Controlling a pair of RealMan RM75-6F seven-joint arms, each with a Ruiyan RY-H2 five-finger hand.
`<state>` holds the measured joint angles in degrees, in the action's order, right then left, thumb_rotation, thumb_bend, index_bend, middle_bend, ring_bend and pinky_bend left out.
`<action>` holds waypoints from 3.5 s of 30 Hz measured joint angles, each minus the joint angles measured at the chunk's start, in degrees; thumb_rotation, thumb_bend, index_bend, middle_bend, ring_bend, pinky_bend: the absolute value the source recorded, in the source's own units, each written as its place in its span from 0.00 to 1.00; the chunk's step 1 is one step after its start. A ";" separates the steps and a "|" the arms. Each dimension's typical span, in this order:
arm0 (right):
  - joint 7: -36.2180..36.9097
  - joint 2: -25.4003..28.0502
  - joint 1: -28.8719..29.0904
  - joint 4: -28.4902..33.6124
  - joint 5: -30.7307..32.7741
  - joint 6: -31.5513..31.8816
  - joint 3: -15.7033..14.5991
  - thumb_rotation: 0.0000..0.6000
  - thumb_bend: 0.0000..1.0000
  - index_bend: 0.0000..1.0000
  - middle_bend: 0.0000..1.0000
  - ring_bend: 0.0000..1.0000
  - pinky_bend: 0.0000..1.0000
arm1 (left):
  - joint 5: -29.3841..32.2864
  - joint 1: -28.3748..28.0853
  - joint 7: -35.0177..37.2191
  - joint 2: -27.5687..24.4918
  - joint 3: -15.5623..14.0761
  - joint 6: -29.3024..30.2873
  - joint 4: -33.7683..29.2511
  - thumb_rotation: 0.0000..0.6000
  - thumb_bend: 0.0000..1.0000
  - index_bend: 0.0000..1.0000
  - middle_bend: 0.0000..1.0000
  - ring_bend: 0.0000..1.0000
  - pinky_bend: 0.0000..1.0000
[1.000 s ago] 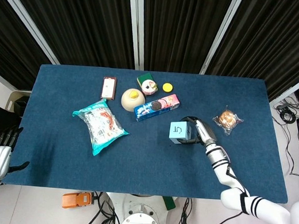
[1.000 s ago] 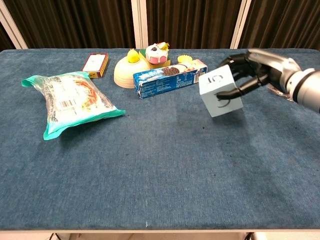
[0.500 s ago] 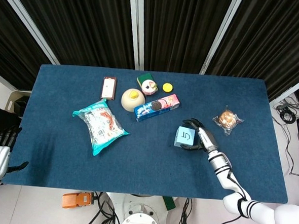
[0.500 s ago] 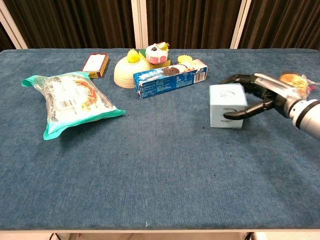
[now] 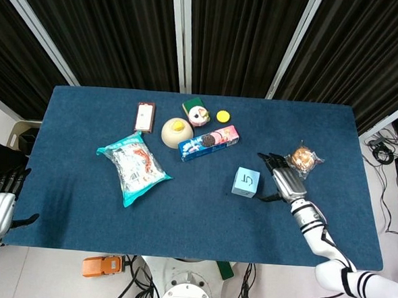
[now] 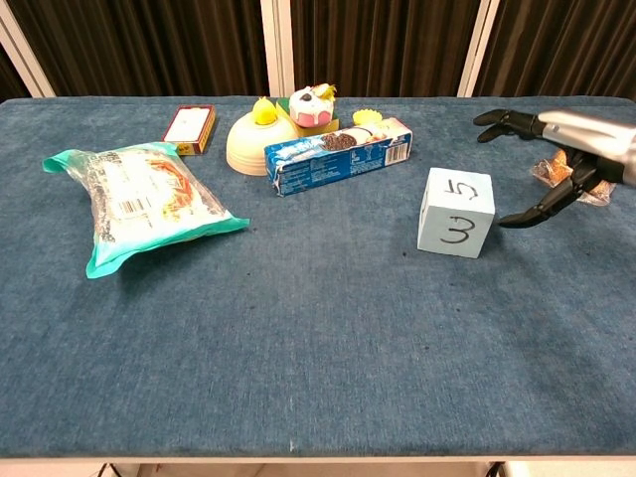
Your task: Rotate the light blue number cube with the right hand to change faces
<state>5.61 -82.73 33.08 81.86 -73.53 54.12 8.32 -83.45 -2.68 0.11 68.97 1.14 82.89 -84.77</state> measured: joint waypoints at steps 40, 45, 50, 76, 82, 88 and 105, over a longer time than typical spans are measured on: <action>-53.62 -8.65 24.25 13.02 58.01 10.44 3.86 1.00 0.37 0.55 0.41 0.27 0.15 | 1.00 0.97 3.12 1.30 -0.70 -0.53 3.64 1.00 0.00 0.04 0.02 0.00 0.00; -46.33 -6.77 21.44 13.41 52.42 6.55 3.93 1.00 0.37 0.57 0.43 0.27 0.15 | 1.17 1.29 3.44 1.39 -0.76 -0.41 3.83 1.00 0.00 0.04 0.02 0.00 0.00; -34.20 -4.13 16.91 13.97 42.59 2.25 4.37 1.00 0.37 0.58 0.43 0.26 0.15 | 1.02 1.33 3.52 1.46 -0.67 -0.21 3.67 1.00 0.00 0.04 0.02 0.00 0.00; 51.07 -16.61 1.79 -30.55 -15.74 5.96 -3.26 0.98 0.37 0.46 0.43 0.18 0.11 | 0.36 0.27 -0.22 0.68 -0.23 -0.33 -0.32 1.00 0.00 0.04 0.02 0.00 0.00; 57.27 -19.45 1.83 -36.15 -17.60 8.19 -5.16 0.93 0.37 0.29 0.34 0.08 0.02 | 0.55 0.27 -0.17 0.53 -0.20 -0.42 -0.39 1.00 0.00 0.04 0.02 0.00 0.00; 58.91 -19.46 1.66 -38.00 -18.20 8.54 -6.86 0.93 0.37 0.05 0.20 0.00 0.00 | 0.65 0.17 0.03 0.73 -0.20 -0.64 -0.09 1.00 0.00 0.04 0.02 0.00 0.00; 52.10 -6.67 -3.52 -26.58 -18.13 15.90 -8.65 1.00 0.37 0.00 0.10 0.00 0.00 | 0.52 -0.11 0.34 0.33 0.12 -0.49 0.07 1.00 0.00 0.04 0.02 0.00 0.00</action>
<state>57.71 -89.40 29.56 55.28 -91.67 70.02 -0.33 -82.93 -2.79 0.44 69.30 1.26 82.40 -84.70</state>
